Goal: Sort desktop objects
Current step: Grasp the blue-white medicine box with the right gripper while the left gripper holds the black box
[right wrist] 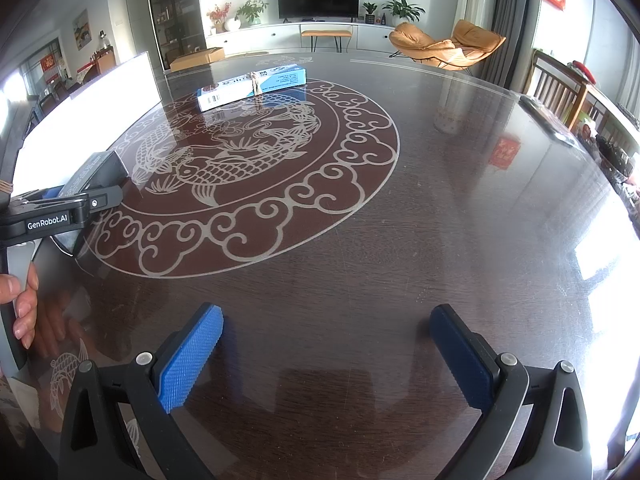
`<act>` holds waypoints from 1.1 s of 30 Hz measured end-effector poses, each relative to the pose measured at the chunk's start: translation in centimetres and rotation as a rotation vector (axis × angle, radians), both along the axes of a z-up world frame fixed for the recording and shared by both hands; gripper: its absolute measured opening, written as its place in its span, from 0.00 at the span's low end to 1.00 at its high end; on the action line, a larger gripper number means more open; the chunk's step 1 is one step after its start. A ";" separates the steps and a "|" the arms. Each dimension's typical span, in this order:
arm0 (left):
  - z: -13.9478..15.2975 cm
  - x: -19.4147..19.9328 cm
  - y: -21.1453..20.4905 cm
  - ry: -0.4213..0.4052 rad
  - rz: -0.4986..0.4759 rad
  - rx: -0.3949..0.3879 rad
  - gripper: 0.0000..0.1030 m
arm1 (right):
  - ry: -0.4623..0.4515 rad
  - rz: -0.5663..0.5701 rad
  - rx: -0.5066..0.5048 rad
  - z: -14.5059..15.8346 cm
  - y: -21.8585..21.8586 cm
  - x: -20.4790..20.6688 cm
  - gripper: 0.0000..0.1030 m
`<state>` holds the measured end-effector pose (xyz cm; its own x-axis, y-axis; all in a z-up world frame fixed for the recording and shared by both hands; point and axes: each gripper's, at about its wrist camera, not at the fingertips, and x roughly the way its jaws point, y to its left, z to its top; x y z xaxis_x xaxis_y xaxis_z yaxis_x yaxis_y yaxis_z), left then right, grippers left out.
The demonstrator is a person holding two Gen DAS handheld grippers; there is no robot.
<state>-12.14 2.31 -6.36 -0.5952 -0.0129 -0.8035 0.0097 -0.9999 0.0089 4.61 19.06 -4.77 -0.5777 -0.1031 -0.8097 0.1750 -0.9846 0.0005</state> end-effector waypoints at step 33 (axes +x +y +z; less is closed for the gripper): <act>-0.1 0.0 -0.1 0.000 0.002 -0.002 0.92 | -0.211 0.010 -0.295 2.1 -10.7 -26.1 0.47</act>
